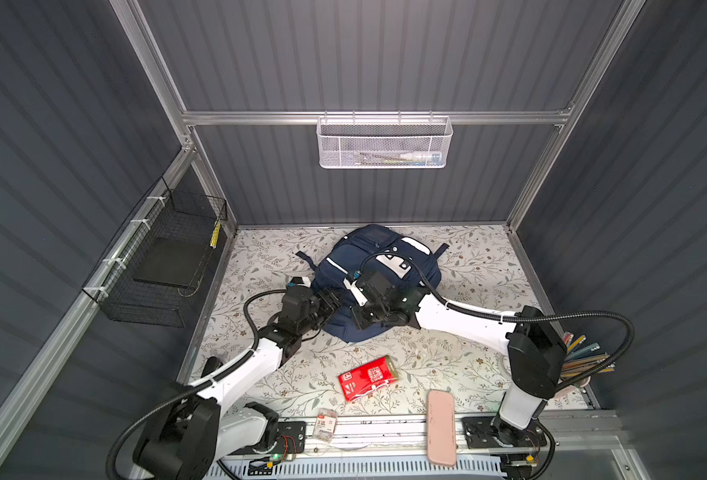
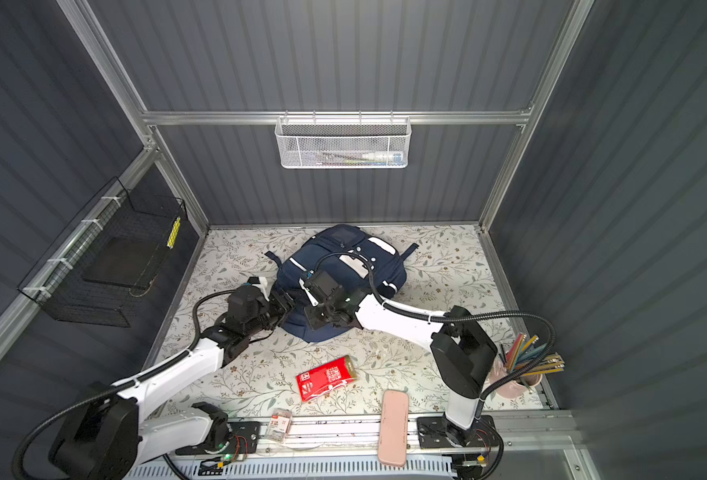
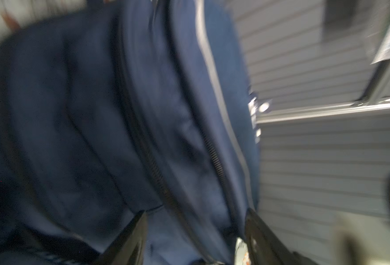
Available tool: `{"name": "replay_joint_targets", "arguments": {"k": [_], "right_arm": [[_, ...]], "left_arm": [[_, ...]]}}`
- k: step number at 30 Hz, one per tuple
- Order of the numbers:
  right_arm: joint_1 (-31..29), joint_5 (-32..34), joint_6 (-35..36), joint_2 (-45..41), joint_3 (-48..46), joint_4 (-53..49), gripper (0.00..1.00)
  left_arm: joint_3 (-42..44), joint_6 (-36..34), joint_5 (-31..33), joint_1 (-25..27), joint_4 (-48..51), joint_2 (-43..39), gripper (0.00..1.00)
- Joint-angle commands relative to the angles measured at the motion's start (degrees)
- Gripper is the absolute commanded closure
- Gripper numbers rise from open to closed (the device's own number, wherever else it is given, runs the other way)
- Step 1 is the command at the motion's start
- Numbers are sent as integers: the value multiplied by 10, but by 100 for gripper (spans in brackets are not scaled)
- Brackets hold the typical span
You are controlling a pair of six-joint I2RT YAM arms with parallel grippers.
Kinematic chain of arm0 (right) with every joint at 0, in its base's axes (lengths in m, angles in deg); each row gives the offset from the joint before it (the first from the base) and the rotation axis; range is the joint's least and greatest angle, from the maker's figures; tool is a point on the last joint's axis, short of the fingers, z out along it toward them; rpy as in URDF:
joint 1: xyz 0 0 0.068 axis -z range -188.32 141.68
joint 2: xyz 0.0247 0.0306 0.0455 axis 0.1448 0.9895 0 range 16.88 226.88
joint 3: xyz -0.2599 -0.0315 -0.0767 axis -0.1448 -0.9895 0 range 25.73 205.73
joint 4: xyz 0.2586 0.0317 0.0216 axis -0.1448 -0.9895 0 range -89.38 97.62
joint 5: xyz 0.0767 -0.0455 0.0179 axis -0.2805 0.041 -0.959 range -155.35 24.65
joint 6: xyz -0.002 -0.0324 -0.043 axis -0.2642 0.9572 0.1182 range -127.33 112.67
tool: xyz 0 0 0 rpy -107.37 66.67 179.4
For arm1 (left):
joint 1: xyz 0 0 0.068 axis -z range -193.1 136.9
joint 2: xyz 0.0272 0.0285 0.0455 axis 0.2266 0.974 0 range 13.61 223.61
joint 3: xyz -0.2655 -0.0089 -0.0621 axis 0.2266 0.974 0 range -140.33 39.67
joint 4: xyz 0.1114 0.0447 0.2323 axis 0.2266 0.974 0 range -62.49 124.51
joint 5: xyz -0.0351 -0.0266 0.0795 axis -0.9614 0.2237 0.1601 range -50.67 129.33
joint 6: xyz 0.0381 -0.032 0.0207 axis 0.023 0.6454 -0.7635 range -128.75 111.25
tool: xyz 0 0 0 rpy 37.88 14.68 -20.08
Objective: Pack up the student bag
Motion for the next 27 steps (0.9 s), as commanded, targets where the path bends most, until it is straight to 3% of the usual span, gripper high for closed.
{"name": "replay_joint_targets", "arguments": {"k": [1,3,6,8,9,18,23,27], "right_arm": [[-12,2,-7,-22,-13,41,100],[-15,-6,-8,-25,-20,43,100],[-13,34,-11,-29,-28,16,100],[5,56,-18,-49,-62,6,100],[16,58,-22,-61,-83,4,100],[176,100,11,-172,-208,-56,100],[285,98,34,-156,-211,-40,100],[322,100,28,-136,-197,-37,100]], "left_arm": [[-7,37,3,0,-87,48,33],[-30,31,-15,2,-108,80,41],[-53,21,-24,3,-97,93,71],[-58,30,-18,-2,-69,84,96],[-57,34,-26,-6,-75,83,100],[-44,3,-53,-55,-10,27,100],[-44,-12,-57,-69,24,-5,100],[-54,-25,-63,-71,41,-2,100]]}}
